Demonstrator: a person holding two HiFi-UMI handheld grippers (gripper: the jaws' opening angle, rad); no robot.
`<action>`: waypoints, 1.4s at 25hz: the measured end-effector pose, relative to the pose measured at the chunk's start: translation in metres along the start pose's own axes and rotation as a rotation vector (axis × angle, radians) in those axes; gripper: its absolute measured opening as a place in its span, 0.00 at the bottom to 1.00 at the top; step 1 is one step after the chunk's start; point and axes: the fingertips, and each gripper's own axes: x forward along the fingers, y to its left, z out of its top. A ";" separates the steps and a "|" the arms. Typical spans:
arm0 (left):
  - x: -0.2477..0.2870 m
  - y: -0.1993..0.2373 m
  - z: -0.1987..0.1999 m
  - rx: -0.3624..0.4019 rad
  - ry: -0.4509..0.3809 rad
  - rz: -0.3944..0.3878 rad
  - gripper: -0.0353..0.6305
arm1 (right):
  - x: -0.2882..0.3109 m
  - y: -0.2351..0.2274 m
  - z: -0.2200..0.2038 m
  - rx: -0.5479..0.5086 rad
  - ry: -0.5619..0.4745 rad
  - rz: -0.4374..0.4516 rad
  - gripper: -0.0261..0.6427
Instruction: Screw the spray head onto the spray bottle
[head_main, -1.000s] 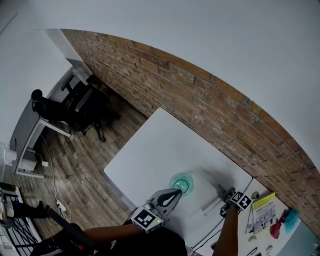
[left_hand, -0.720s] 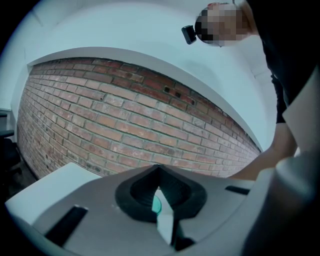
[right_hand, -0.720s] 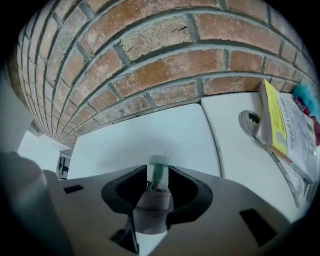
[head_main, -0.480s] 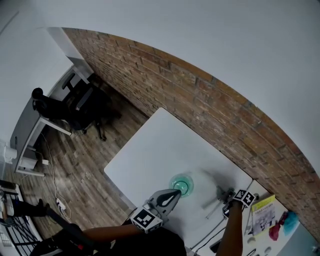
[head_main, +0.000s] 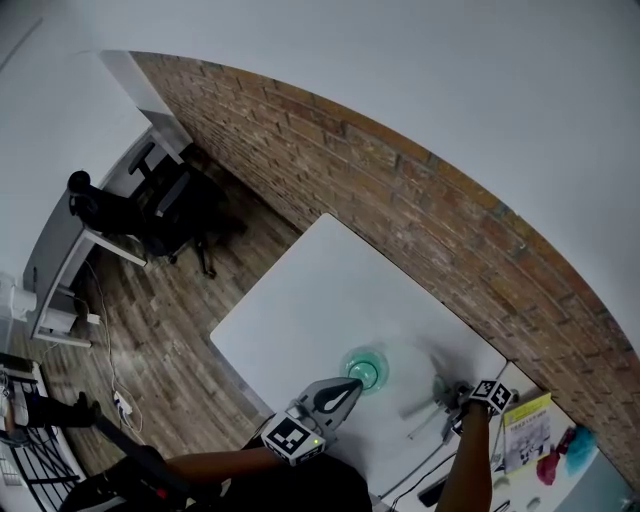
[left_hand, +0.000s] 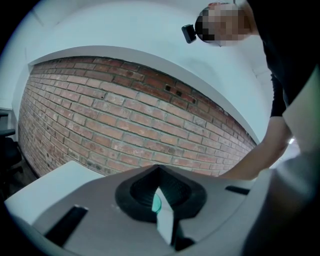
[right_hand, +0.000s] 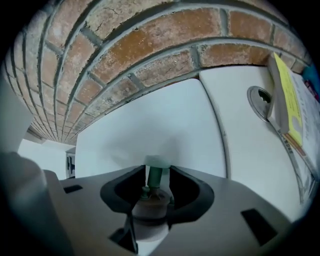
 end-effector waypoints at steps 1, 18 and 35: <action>0.000 0.001 0.000 0.004 -0.003 0.001 0.05 | 0.000 0.001 0.000 -0.005 -0.004 0.003 0.26; -0.005 -0.018 -0.007 0.046 0.012 -0.056 0.05 | -0.041 0.036 -0.020 -0.081 -0.139 0.150 0.21; -0.042 -0.018 0.000 0.047 -0.038 -0.058 0.05 | -0.082 0.060 -0.055 -0.276 -0.244 0.136 0.14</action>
